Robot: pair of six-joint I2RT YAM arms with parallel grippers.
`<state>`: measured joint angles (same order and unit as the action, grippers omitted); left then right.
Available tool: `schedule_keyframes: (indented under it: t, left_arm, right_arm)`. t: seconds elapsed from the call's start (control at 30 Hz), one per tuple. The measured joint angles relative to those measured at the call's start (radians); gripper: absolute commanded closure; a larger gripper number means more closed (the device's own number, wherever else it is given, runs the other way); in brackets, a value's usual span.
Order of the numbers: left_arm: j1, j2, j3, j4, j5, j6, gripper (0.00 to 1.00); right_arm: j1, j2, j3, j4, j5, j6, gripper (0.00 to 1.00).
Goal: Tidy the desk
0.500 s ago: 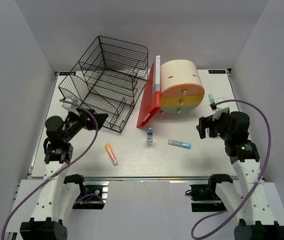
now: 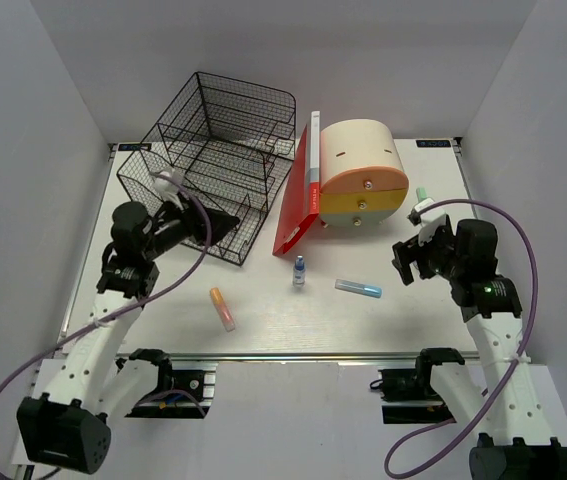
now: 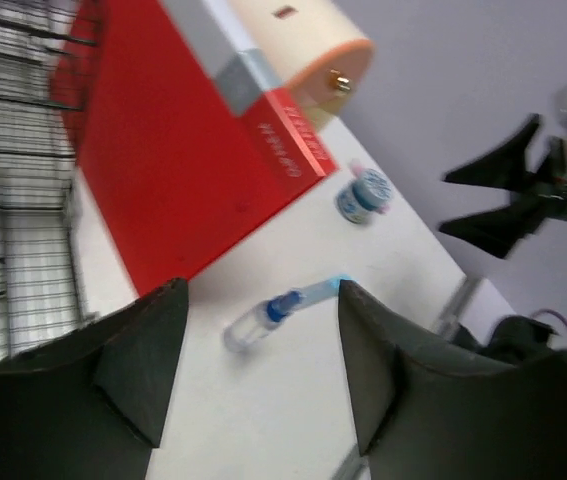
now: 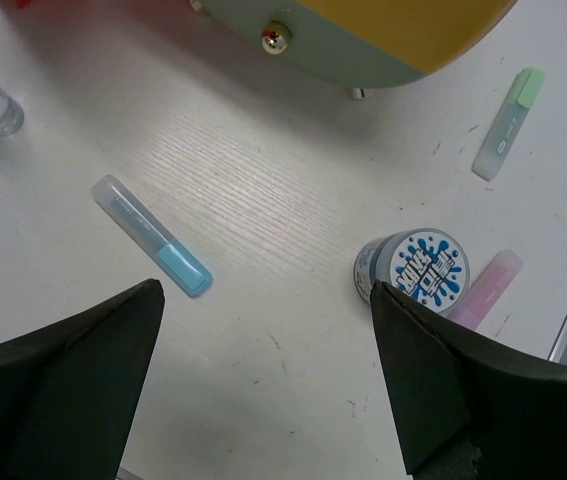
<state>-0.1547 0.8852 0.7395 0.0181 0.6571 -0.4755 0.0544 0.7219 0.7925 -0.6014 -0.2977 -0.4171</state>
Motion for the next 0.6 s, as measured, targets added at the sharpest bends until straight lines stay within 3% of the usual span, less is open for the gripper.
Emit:
schedule_keyframes:
  t: [0.13,0.2,0.23,0.33,0.6]
  left_arm:
    - [-0.154,0.084,0.063,-0.041,-0.073,0.0,0.45]
    - [-0.24,0.148,0.096,-0.084,-0.131,0.008,0.38]
    - [-0.29,0.182,0.115,-0.112,-0.176,0.013,0.24]
    - [-0.41,0.281,0.214,-0.227,-0.323,0.025,0.05]
    - [-0.603,0.563,0.709,-0.531,-0.715,0.019,0.02]
  right_arm:
    - [0.0,0.011,0.0,0.002,0.018,-0.011,0.11]
    - [0.0,0.011,0.0,0.006,0.018,-0.011,0.11]
    - [0.0,0.011,0.0,0.01,0.018,-0.01,0.11]
    - [0.0,0.016,-0.003,0.03,0.023,-0.005,0.11]
    - [0.0,0.055,-0.052,0.07,0.037,-0.004,0.11]
